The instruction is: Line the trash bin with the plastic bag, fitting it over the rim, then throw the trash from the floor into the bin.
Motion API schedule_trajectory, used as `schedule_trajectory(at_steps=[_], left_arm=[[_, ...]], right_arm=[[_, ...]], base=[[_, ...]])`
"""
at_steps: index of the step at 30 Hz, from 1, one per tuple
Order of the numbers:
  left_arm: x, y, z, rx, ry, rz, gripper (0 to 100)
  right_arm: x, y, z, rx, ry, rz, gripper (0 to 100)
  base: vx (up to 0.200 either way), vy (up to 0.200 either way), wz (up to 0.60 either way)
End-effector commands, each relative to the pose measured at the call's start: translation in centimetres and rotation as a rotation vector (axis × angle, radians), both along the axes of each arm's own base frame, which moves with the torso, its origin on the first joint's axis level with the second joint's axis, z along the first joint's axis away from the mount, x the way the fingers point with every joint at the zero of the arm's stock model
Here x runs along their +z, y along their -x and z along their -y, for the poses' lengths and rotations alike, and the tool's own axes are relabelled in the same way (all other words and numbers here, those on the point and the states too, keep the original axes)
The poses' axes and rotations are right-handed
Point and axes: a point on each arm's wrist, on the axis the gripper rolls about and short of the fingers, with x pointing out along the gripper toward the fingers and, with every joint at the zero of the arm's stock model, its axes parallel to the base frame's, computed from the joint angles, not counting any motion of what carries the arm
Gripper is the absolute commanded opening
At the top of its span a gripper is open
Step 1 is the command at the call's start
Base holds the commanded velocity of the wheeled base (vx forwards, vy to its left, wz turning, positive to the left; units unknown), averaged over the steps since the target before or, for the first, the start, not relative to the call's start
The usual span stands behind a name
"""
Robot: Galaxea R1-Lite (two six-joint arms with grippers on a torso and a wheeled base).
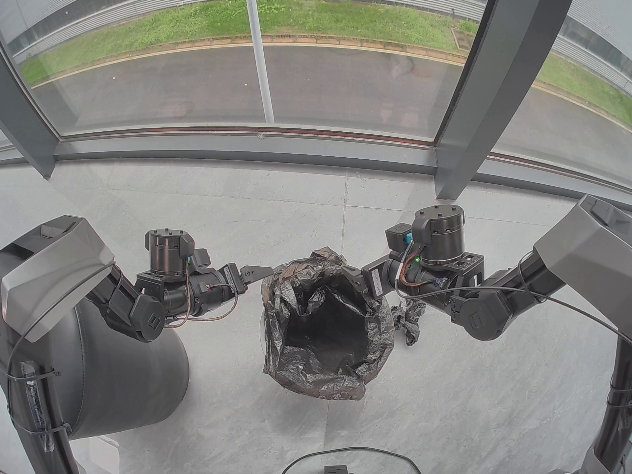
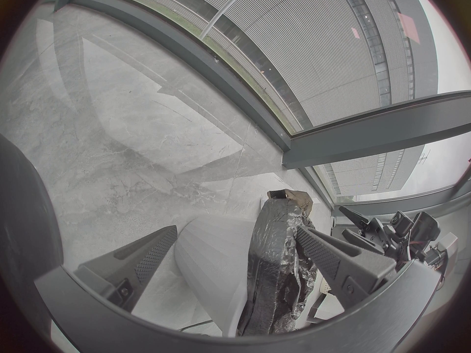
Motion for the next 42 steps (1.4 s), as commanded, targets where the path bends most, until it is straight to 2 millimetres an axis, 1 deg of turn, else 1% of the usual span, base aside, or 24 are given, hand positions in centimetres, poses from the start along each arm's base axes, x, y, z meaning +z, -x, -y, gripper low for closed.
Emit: schedule_trajectory(at_steps=[1, 8, 9, 12, 13, 14, 16, 25, 32, 35, 39, 40, 41, 42], left_arm=[[-0.7, 0.2, 0.5, -0.012, -0.004, -0.019, 100], [-1.0, 0.1, 0.6, -0.011, -0.008, -0.023, 100], [-1.6, -0.2, 0.6, -0.009, -0.012, -0.033, 100], [-2.7, -0.7, 0.3, 0.008, -0.024, -0.049, 100], [-2.7, -0.7, 0.3, 0.008, -0.025, -0.05, 100], [-3.4, -1.1, 0.0, 0.019, -0.027, -0.059, 100], [-3.9, -1.2, -0.4, 0.029, -0.03, -0.071, 100], [-3.9, -1.1, -0.4, 0.034, -0.034, -0.071, 100], [-5.6, -0.8, -0.1, 0.031, -0.05, -0.118, 100], [-4.9, -0.4, -0.3, 0.048, -0.056, -0.109, 100], [-1.5, 1.3, -0.8, 0.056, -0.038, -0.066, 100], [-1.5, 1.3, -0.8, 0.056, -0.038, -0.066, 100], [0.6, 2.5, -1.1, 0.056, -0.028, -0.033, 100], [1.9, 3.5, -1.3, 0.055, -0.02, -0.012, 100]], right_arm=[[0.5, 0.2, 0.1, 0.0, -0.004, 0.008, 100], [0.0, 0.3, 0.1, -0.001, 0.001, -0.005, 100], [-0.1, 0.2, 0.2, -0.002, 0.003, -0.008, 100], [-0.4, 0.4, 0.3, -0.003, 0.006, -0.016, 100], [-0.4, 0.4, 0.3, -0.003, 0.006, -0.016, 100], [-0.5, 0.4, 0.3, -0.002, 0.01, -0.02, 100], [-0.8, 0.6, 0.4, -0.002, 0.016, -0.03, 100], [-0.7, 0.5, 0.4, -0.005, -0.001, 0.002, 100], [-1.0, 0.9, 0.7, -0.029, 0.012, -0.006, 100], [-0.6, 1.2, 0.9, -0.028, 0.001, 0.014, 100], [0.6, 1.8, 1.3, -0.028, -0.018, 0.044, 100], [0.6, 1.8, 1.3, -0.028, -0.018, 0.044, 100], [1.0, 2.1, 1.5, -0.029, -0.023, 0.047, 100], [1.0, 2.1, 1.7, -0.038, -0.026, 0.044, 100]], base=[[0.0, 0.0, 0.0], [0.0, 0.0, 0.0], [0.0, 0.0, 0.0], [0.0, 0.0, 0.0], [0.0, 0.0, 0.0], [0.0, 0.0, 0.0], [0.0, 0.0, 0.0], [0.0, 0.0, 0.0], [0.0, 0.0, 0.0], [0.0, 0.0, 0.0], [0.0, 0.0, 0.0], [0.0, 0.0, 0.0], [0.0, 0.0, 0.0], [0.0, 0.0, 0.0]])
